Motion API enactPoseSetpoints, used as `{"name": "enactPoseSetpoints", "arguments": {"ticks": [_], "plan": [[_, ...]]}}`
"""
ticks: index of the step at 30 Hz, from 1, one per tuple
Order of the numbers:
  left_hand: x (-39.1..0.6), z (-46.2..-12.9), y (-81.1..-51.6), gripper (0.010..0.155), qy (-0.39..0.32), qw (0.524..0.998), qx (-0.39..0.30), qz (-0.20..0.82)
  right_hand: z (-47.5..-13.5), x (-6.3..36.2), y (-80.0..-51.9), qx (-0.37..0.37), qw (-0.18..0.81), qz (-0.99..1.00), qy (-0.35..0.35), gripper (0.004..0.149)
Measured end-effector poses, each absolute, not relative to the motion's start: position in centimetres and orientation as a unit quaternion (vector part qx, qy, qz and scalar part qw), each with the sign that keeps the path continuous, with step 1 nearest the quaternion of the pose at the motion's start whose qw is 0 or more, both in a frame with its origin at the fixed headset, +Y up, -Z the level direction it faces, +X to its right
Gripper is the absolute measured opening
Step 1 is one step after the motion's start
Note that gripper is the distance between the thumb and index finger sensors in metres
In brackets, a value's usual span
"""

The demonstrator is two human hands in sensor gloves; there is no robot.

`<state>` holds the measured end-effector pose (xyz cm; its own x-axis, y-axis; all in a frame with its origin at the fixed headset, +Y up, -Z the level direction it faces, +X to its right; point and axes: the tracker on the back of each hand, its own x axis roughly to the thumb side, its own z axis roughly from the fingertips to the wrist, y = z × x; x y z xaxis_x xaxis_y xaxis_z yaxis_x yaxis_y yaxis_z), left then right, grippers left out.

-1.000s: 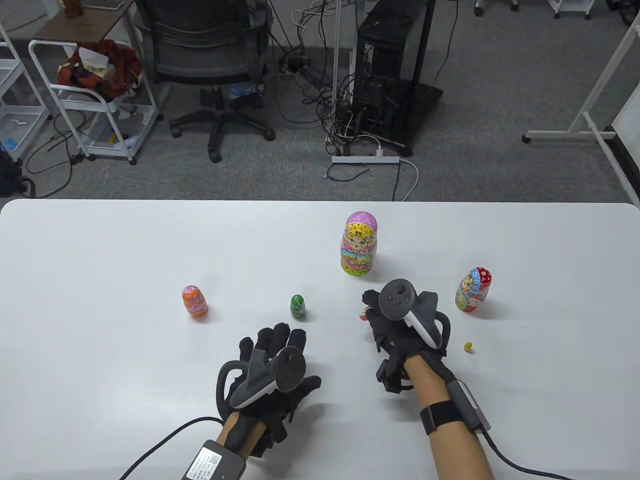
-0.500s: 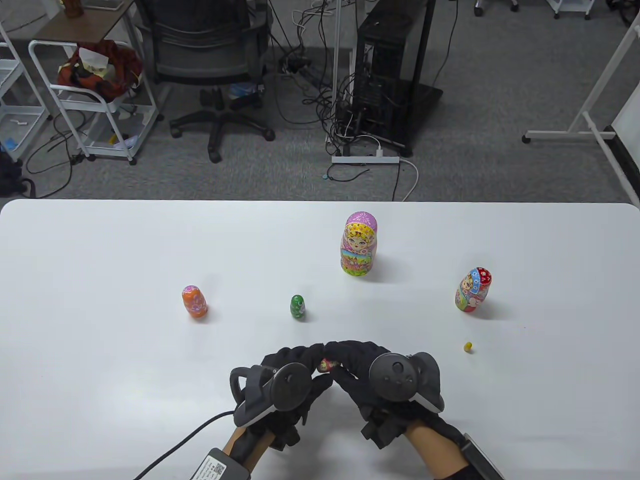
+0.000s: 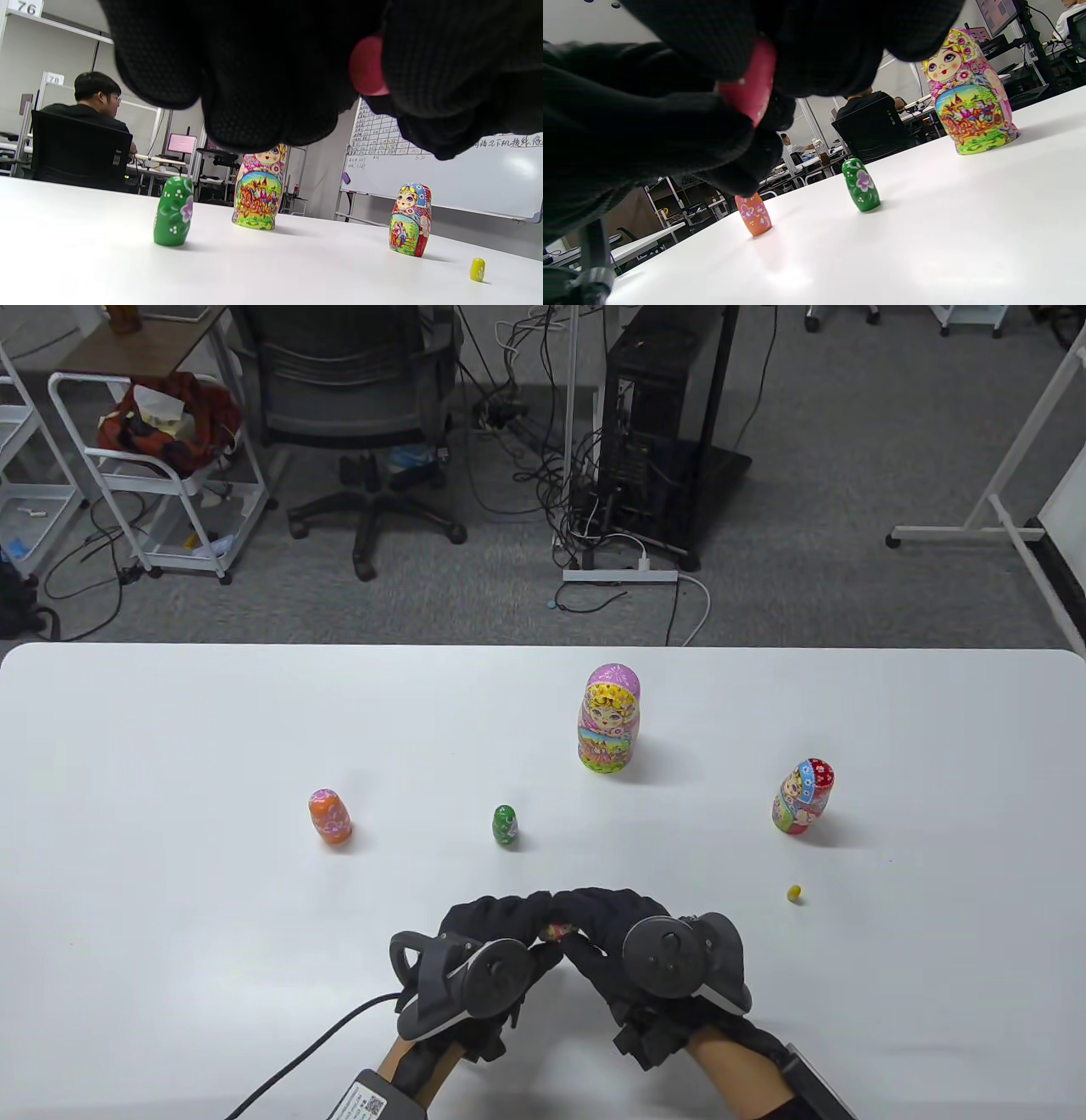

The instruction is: Nest individual Russian dolls into a nested set

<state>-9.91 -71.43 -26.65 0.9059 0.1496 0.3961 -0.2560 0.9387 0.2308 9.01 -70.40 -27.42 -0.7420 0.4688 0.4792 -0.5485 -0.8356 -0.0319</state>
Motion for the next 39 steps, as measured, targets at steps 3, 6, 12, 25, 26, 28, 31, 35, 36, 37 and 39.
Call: {"name": "enactPoseSetpoints", "arguments": {"ticks": [3, 6, 12, 25, 26, 28, 31, 35, 36, 37, 39], "plan": [[-9.9, -26.5, -71.3, 0.062, -0.191, 0.965, 0.146, 0.102, -27.4, 9.0, -70.5, 0.230, 0.276, 0.929, -0.085, 0.048], [-10.1, -26.5, -71.3, 0.060, -0.190, 0.964, 0.149, 0.112, -27.3, 9.0, -70.6, 0.229, 0.281, 0.928, -0.091, 0.048], [-10.3, -26.4, -71.1, 0.059, -0.182, 0.963, 0.148, 0.135, -27.1, 9.0, -70.7, 0.223, 0.291, 0.924, -0.109, 0.048], [-11.3, -27.2, -71.6, 0.059, -0.153, 0.970, 0.130, 0.136, -27.6, 9.4, -70.8, 0.173, 0.148, 0.971, -0.075, 0.048], [-11.4, -27.4, -71.7, 0.059, -0.149, 0.971, 0.126, 0.136, -27.8, 9.3, -71.2, 0.164, 0.109, 0.978, -0.061, 0.048], [-11.6, -27.7, -72.0, 0.059, -0.144, 0.974, 0.120, 0.124, -28.1, 8.9, -72.7, 0.168, 0.020, 0.986, 0.005, 0.048], [-11.8, -27.9, -72.4, 0.060, -0.139, 0.977, 0.107, 0.120, -28.4, 8.5, -74.3, 0.161, -0.045, 0.984, 0.057, 0.046], [-11.7, -28.0, -72.4, 0.060, -0.137, 0.978, 0.099, 0.121, -28.7, 8.4, -75.8, 0.155, -0.065, 0.981, 0.095, 0.046], [-11.7, -28.0, -72.4, 0.060, -0.137, 0.978, 0.099, 0.120, -28.7, 8.5, -75.9, 0.155, -0.066, 0.981, 0.099, 0.046], [-11.6, -28.0, -72.4, 0.060, -0.138, 0.978, 0.099, 0.118, -28.7, 8.5, -76.0, 0.152, -0.059, 0.982, 0.096, 0.047], [-11.5, -28.0, -72.4, 0.060, -0.139, 0.979, 0.096, 0.116, -28.9, 8.8, -75.8, 0.155, -0.056, 0.979, 0.119, 0.061]]}}
